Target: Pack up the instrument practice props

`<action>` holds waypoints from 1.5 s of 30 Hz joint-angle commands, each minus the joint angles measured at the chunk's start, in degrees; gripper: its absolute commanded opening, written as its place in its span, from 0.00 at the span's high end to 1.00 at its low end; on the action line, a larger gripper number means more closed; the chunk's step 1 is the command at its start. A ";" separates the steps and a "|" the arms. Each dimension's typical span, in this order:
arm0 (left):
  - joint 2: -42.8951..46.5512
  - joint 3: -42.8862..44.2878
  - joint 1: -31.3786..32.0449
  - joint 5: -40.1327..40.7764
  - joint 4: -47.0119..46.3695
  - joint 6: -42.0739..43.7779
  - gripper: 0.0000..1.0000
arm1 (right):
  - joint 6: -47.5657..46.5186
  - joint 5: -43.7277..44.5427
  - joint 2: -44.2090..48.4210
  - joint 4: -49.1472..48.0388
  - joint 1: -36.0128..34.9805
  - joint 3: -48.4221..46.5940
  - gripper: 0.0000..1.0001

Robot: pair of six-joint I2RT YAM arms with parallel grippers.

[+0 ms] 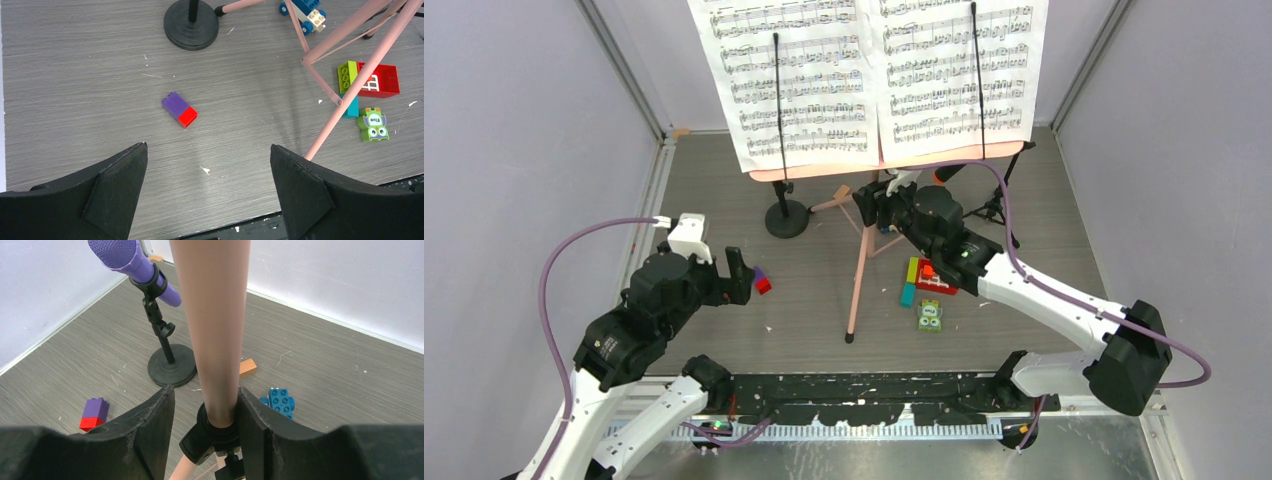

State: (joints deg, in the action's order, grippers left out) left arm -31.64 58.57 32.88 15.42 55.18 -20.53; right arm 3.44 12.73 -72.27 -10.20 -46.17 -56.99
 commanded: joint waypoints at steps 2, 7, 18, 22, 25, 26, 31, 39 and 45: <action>0.23 -0.34 0.07 -0.13 -1.12 0.59 0.06 | 4.97 -0.24 2.50 0.69 -0.23 1.80 0.43; 0.13 -0.30 0.06 -0.21 -1.12 0.58 0.06 | 4.56 0.23 4.38 -2.18 -0.23 3.48 0.39; -0.16 -0.27 0.08 -0.50 -1.21 0.78 0.06 | 2.88 -1.23 9.86 -5.01 -0.26 7.63 0.34; 0.61 -0.34 0.05 -0.26 -1.25 0.69 0.06 | 2.81 -1.51 12.87 -4.46 -0.26 9.32 0.34; 1.09 -0.35 0.07 -0.13 -1.23 0.67 0.06 | 2.57 -1.68 15.62 -3.45 -0.24 10.55 0.34; 1.21 -0.32 0.06 -0.08 -1.26 0.67 0.06 | 2.45 -1.74 16.63 -2.97 -0.21 10.93 0.34; 1.85 -0.18 0.04 0.06 -1.33 0.68 0.07 | 2.46 -2.42 21.79 1.26 -0.26 11.87 0.33; 7.72 3.00 0.07 -3.99 -3.04 0.94 0.10 | 7.24 -0.16 30.98 22.11 -0.23 8.69 0.29; 1.33 18.85 0.08 -5.67 2.58 1.94 0.18 | 15.32 -1.11 36.57 39.07 -0.24 3.83 0.28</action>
State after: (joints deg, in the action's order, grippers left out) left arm -25.82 67.55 32.88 12.38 56.80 -20.23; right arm 12.03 11.75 -39.27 16.53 -46.30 -48.62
